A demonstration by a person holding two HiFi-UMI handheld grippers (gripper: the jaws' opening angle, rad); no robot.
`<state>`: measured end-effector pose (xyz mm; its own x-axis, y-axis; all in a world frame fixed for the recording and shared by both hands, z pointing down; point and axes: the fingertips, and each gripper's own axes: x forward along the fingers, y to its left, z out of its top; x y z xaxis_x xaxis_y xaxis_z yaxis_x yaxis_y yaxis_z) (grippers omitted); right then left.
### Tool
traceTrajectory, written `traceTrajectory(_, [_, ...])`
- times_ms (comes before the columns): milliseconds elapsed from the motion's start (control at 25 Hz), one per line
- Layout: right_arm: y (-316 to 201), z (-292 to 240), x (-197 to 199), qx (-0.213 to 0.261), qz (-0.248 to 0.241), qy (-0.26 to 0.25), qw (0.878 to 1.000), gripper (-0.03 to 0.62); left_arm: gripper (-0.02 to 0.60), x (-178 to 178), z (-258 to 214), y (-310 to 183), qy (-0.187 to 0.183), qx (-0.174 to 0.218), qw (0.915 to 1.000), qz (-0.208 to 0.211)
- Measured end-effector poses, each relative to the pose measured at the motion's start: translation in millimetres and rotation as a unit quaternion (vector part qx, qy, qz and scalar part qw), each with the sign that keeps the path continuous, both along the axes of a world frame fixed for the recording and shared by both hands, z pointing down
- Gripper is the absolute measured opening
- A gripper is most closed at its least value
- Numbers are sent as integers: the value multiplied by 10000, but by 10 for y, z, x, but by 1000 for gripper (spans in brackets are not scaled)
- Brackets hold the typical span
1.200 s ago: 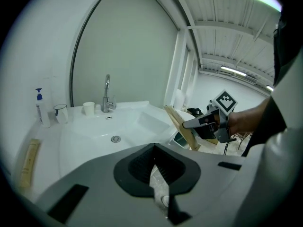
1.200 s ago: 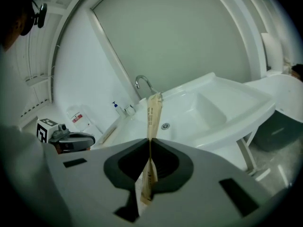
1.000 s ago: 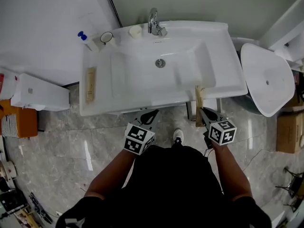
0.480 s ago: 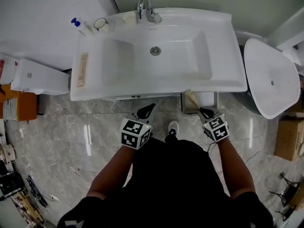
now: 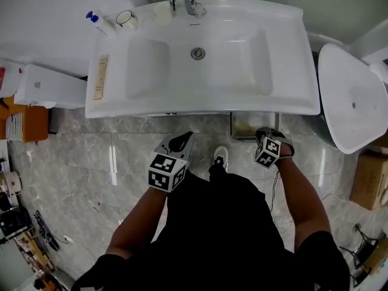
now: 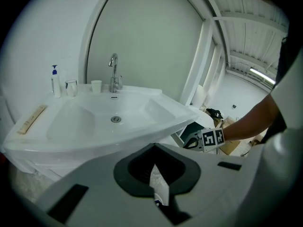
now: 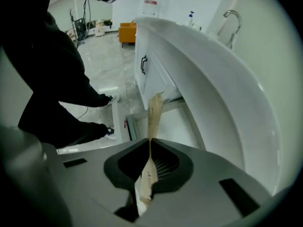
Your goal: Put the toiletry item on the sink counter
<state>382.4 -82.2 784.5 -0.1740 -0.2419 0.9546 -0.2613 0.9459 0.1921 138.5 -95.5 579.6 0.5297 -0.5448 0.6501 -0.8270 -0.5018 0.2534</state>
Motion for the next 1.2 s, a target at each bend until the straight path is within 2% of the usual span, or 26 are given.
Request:
traceTrajectory(240, [-51, 527, 91, 21, -832, 672, 9943, 16, 0, -35, 63, 82, -155, -97, 9998, 22])
traceTrajectory(400, [-41, 758, 134, -35, -1376, 996, 9855, 16, 0, -59, 101, 114, -190, -147, 9997, 8])
traceTrajectory(600, [-65, 929, 242, 8, -1710, 1383, 9755, 17, 0, -48, 104, 155, -232, -171, 9996, 7])
traceTrajectory(880, [-109, 982, 250, -11, -1461, 1428, 9789, 17, 0, -95, 123, 187, -226, -212, 9995, -51])
traceTrajectory(1200, [-92, 925, 285, -135, -850, 1209, 9889, 17, 0, -90, 121, 153, -172, -184, 9997, -74])
